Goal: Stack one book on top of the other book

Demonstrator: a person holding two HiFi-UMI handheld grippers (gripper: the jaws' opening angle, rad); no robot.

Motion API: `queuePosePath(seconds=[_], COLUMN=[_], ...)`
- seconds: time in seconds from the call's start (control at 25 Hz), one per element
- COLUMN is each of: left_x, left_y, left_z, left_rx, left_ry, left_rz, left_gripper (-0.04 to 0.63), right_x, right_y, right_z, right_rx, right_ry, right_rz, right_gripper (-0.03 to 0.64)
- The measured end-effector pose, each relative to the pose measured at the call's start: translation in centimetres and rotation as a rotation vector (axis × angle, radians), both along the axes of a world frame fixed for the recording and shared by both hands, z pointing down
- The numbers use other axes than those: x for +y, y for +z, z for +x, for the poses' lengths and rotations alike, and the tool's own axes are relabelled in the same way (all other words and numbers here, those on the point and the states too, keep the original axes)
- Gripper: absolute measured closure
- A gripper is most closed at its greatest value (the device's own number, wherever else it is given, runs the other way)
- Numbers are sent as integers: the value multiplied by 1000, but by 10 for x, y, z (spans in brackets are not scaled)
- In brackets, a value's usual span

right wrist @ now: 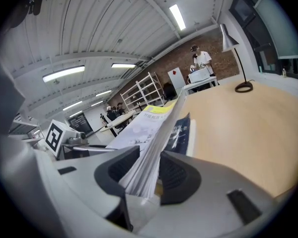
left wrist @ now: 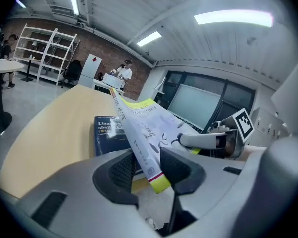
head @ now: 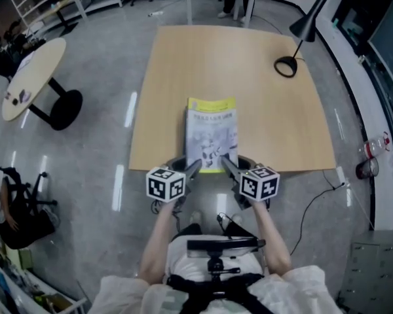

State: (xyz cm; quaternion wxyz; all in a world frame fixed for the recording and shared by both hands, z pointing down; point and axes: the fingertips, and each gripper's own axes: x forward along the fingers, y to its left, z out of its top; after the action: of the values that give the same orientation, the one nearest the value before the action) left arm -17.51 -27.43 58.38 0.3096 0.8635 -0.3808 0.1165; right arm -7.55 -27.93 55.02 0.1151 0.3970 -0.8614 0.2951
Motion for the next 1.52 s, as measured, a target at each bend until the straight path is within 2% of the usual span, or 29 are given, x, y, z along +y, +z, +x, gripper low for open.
queuePosePath(seconds=[0.12, 0.2, 0.48, 0.68, 0.96, 1.08, 1.2, 1.36, 1.4, 1.48, 1.52], left_x=[-9, -14, -29, -35, -36, -34, -34, -35, -36, -40, -44], left_y=[1, 6, 28, 70, 76, 78, 77, 75, 74, 72, 72], left_z=[-35, -41, -34, -29, -28, -30, -29, -30, -31, -41, -50], left_rx=[-17, -21, -59, -119, -97, -90, -77, -65, -89, -187, -242], left_ry=[20, 22, 59, 35, 21, 25, 21, 7, -6, -78, -130], left_rz=[-16, -31, -73, -148, -149, -136, -120, -93, -69, 19, 73], left_gripper=[449, 449, 449, 449, 448, 448, 443, 442, 436, 394, 283], right_x=[-6, -12, -25, -36, -38, -38, -37, -38, -38, -41, -43], right_y=[1, 5, 30, 73, 81, 85, 92, 91, 90, 89, 88], right_z=[-36, -42, -37, -31, -26, -24, -22, -20, -19, -14, -11], right_rx=[53, 85, 127, 213, 171, 136, 149, 186, 193, 247, 303], right_ry=[3, 0, 20, -24, -18, 2, 9, 44, 59, 84, 87], right_rz=[15, 19, -29, -84, -103, -128, -150, -99, -83, -33, 5], right_gripper=[492, 492, 492, 489, 488, 486, 477, 463, 459, 439, 374])
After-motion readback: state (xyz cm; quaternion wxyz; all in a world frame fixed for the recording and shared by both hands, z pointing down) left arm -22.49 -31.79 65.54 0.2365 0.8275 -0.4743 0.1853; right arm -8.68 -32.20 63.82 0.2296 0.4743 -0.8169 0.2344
